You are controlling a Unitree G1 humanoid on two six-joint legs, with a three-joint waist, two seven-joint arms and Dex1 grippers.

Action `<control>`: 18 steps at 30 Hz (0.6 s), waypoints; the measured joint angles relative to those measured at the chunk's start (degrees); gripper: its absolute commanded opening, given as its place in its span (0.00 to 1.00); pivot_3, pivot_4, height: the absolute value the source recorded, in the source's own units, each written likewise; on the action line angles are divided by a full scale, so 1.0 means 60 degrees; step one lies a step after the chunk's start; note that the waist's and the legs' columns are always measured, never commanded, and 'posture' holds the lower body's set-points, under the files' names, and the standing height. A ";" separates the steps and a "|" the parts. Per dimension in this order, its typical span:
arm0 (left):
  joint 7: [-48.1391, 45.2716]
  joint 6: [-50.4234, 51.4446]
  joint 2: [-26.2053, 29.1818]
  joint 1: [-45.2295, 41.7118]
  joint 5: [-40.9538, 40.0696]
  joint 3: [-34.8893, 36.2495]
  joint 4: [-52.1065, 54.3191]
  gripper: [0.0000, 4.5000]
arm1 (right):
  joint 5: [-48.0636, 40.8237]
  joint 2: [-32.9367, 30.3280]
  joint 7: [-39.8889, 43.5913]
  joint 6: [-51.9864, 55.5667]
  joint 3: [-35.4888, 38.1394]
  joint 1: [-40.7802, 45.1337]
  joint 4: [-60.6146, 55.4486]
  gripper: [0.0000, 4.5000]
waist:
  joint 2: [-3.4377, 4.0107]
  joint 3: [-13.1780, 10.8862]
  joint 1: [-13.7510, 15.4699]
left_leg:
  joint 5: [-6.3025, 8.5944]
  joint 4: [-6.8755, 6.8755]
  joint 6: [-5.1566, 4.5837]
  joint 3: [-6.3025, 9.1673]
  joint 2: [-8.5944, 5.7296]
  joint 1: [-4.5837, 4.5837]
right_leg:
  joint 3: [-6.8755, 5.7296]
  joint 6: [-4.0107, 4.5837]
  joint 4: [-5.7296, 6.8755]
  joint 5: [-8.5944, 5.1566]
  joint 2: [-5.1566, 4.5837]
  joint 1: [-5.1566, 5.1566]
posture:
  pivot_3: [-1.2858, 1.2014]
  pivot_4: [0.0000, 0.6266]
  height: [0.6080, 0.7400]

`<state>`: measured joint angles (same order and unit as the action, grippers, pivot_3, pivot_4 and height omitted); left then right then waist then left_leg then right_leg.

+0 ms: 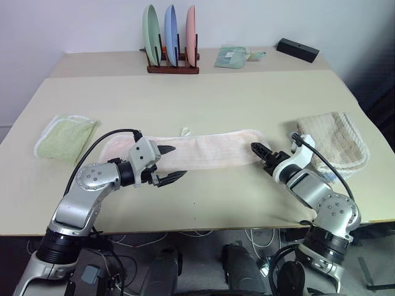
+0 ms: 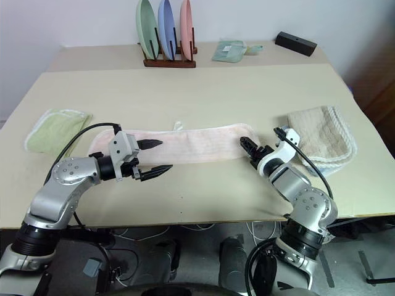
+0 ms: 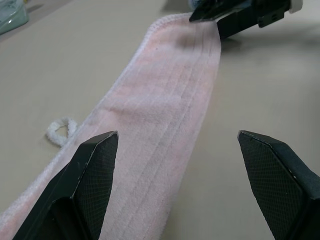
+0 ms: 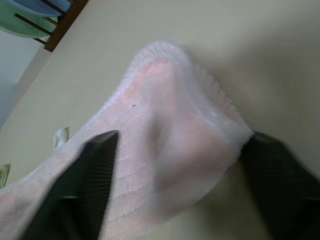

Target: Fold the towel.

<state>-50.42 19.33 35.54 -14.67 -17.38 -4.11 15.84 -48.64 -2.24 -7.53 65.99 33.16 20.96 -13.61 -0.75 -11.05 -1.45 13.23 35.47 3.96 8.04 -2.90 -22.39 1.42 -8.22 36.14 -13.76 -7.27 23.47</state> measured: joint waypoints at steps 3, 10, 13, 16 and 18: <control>0.0047 -0.0015 0.0000 0.0006 0.0023 0.0001 0.0000 0.87 | -0.0011 -0.0015 -0.0102 -0.0054 -0.0029 0.0000 0.0055 0.11 | 0.0001 -0.0001 0.0006 | 0.0000 -0.0003 0.0000 0.0000 0.0000 0.0000 | 0.0001 0.0000 -0.0001 0.0000 0.0000 0.0001 | 0.52 0.24 1.00; 0.0144 -0.0205 -0.0187 0.0055 0.0160 -0.0044 -0.0174 0.87 | -0.0632 -0.0645 -0.0552 0.0110 0.0240 -0.0294 -0.0700 0.01 | 0.0005 -0.0003 0.0092 | 0.0000 -0.0005 0.0000 0.0002 -0.0001 -0.0006 | 0.0000 0.0000 -0.0011 -0.0001 -0.0001 0.0000 | 0.52 0.24 1.00; 0.0137 -0.0306 -0.0359 -0.0037 0.0248 -0.0169 -0.0439 0.87 | -0.1056 -0.1668 -0.0567 0.0418 0.0492 -0.0770 -0.1515 0.01 | 0.0007 -0.0003 0.0121 | 0.0001 -0.0005 -0.0001 0.0001 -0.0005 -0.0009 | 0.0000 -0.0001 -0.0016 -0.0002 -0.0003 -0.0002 | 0.52 0.24 1.00; 0.0073 -0.0500 -0.0490 -0.0257 0.0323 -0.0298 -0.0779 0.87 | -0.1309 -0.3045 -0.0376 0.0697 0.0731 -0.1102 -0.2061 0.01 | 0.0006 -0.0003 0.0092 | 0.0001 -0.0005 -0.0002 0.0000 -0.0002 -0.0007 | -0.0001 0.0000 -0.0016 -0.0002 -0.0003 -0.0003 | 0.52 0.24 1.00; 0.0036 -0.0652 -0.0615 -0.0436 0.0355 -0.0331 -0.1066 0.87 | -0.1310 -0.4020 -0.0028 0.0835 0.0496 -0.1175 -0.2429 0.01 | 0.0010 -0.0003 0.0015 | 0.0003 -0.0014 -0.0006 -0.0008 0.0011 0.0000 | 0.0000 0.0001 -0.0017 -0.0004 0.0003 -0.0003 | 0.52 0.24 1.00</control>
<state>-50.21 15.42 31.85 -17.29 -15.25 -6.09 9.45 -56.50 -26.36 -7.69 71.00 36.14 13.91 -28.18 -0.68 -11.07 -1.35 13.25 35.38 3.93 7.99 -2.83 -22.39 1.42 -8.22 36.04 -13.78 -7.25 23.45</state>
